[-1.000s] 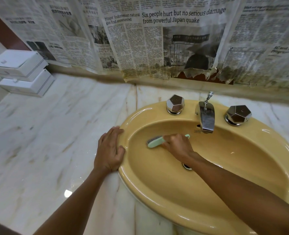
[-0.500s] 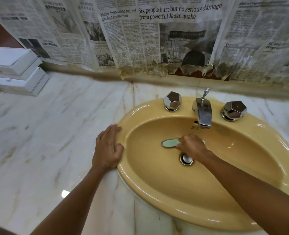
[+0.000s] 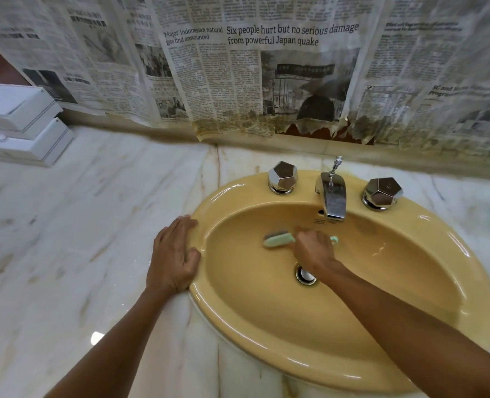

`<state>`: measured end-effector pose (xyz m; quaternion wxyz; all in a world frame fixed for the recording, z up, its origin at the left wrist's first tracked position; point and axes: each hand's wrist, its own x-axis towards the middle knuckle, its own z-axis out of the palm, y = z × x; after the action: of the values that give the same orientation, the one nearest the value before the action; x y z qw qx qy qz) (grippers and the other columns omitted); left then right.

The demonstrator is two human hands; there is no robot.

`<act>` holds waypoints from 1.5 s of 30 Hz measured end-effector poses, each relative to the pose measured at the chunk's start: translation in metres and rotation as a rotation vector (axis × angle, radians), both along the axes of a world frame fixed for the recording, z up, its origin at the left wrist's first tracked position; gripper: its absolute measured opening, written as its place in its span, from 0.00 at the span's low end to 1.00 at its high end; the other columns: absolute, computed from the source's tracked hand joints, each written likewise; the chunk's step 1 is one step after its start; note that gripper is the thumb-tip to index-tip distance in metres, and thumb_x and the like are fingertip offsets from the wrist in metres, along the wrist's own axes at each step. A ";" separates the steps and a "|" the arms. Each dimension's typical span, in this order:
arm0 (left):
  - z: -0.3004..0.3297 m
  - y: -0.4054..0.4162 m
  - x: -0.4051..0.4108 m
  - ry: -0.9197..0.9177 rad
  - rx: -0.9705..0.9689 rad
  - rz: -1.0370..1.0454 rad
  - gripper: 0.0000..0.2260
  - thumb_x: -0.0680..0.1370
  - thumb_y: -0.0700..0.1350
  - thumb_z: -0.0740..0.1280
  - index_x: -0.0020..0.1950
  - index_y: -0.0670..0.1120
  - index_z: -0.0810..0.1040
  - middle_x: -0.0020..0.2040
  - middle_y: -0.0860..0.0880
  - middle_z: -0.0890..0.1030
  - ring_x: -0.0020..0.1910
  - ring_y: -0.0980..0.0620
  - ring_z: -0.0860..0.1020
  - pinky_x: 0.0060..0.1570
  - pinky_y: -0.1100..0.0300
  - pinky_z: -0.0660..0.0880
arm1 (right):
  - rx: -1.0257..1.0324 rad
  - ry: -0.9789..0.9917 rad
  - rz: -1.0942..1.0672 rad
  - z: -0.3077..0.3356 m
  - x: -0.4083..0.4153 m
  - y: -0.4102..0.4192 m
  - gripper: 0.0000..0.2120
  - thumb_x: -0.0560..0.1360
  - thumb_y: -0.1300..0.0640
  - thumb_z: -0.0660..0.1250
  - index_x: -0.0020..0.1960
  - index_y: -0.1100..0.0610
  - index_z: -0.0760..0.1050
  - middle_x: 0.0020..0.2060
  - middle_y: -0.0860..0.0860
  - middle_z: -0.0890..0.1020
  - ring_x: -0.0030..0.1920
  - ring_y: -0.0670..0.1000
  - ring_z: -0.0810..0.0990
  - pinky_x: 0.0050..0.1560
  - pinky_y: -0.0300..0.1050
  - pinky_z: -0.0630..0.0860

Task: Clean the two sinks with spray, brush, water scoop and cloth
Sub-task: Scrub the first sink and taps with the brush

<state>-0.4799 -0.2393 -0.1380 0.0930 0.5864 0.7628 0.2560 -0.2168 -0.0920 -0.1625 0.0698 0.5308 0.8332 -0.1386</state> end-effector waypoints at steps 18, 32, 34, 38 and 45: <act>0.000 -0.001 0.001 -0.016 -0.025 0.029 0.26 0.69 0.49 0.56 0.68 0.48 0.70 0.70 0.48 0.73 0.69 0.49 0.68 0.71 0.49 0.61 | 0.216 0.293 0.043 0.022 -0.013 0.005 0.14 0.81 0.49 0.62 0.59 0.57 0.75 0.42 0.59 0.83 0.44 0.61 0.81 0.40 0.48 0.70; 0.000 0.000 0.000 -0.029 -0.004 0.014 0.25 0.69 0.48 0.57 0.67 0.48 0.70 0.68 0.49 0.73 0.66 0.50 0.70 0.70 0.52 0.61 | 0.115 0.130 -0.158 -0.010 0.038 0.005 0.10 0.77 0.53 0.66 0.57 0.55 0.77 0.42 0.59 0.83 0.44 0.63 0.81 0.42 0.49 0.70; 0.000 0.000 -0.001 -0.025 -0.007 0.010 0.25 0.69 0.48 0.57 0.67 0.48 0.70 0.68 0.48 0.73 0.67 0.49 0.70 0.71 0.50 0.62 | 0.000 -0.089 -0.157 -0.018 0.055 0.004 0.12 0.77 0.53 0.62 0.59 0.54 0.76 0.51 0.57 0.83 0.52 0.61 0.80 0.48 0.48 0.70; -0.002 0.000 -0.002 0.001 -0.025 -0.001 0.26 0.70 0.49 0.56 0.68 0.47 0.71 0.69 0.47 0.73 0.70 0.48 0.69 0.72 0.49 0.61 | 0.153 0.072 -0.153 -0.006 0.040 0.009 0.13 0.78 0.51 0.64 0.60 0.55 0.76 0.46 0.60 0.83 0.48 0.64 0.80 0.47 0.50 0.71; -0.004 0.001 -0.002 0.007 -0.008 -0.006 0.26 0.70 0.49 0.56 0.67 0.46 0.71 0.68 0.46 0.74 0.70 0.48 0.69 0.71 0.50 0.60 | 0.061 -0.020 -0.243 -0.008 0.058 0.003 0.15 0.80 0.46 0.62 0.54 0.57 0.80 0.47 0.58 0.83 0.51 0.62 0.80 0.48 0.49 0.70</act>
<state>-0.4815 -0.2380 -0.1416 0.0936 0.5891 0.7624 0.2508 -0.1590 -0.0886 -0.1705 0.0446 0.6312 0.7657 -0.1155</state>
